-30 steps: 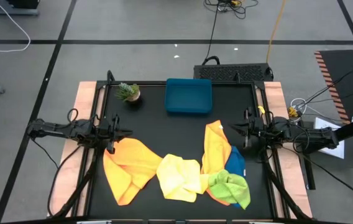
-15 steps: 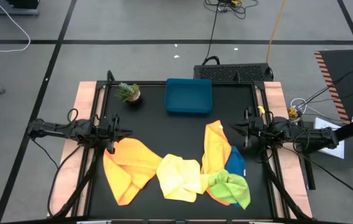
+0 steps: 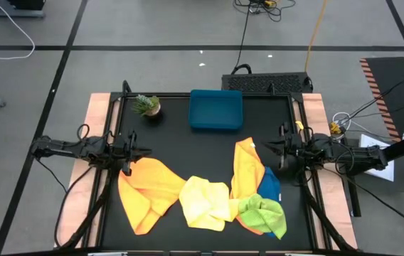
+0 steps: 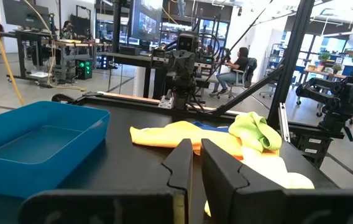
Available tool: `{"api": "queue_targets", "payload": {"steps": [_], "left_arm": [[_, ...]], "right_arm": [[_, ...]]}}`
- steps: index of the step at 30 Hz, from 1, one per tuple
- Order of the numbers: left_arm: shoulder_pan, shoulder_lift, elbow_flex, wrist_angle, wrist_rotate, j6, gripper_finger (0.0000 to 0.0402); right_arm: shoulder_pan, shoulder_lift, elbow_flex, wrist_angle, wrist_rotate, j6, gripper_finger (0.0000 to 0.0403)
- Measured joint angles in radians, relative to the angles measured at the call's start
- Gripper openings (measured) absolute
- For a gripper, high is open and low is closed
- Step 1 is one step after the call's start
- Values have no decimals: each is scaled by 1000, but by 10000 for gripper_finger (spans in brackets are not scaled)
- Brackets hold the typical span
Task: Fold microfiber towels
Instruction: Fold the yellow microfiber cloth
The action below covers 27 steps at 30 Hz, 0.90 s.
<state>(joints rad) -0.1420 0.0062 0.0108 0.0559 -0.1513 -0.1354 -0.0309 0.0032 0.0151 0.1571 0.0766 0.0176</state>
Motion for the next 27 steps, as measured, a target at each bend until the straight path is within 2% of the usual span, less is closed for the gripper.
{"api": "queue_targets", "payload": {"steps": [11,14,15,17,18,20,24,27], "left_arm": [[0,0,0,0,0,0,35],[0,0,0,0,0,0,35],[0,0,0,0,0,0,35],[0,0,0,0,0,0,35],[0,0,0,0,0,0,35],[0,0,0,0,0,0,35],[0,0,0,0,0,0,35],[0,0,0,0,0,0,35]], "right_arm": [[0,0,0,-21,-1,200,0],[0,0,0,-10,-4,309,0],[-1,0,0,10,-29,364,0],[2,0,0,80,-143,436,0],[10,2,-1,129,-204,455,0],[45,10,-1,232,-262,471,0],[137,51,-2,470,-232,438,0],[202,113,7,530,-181,372,0]]}}
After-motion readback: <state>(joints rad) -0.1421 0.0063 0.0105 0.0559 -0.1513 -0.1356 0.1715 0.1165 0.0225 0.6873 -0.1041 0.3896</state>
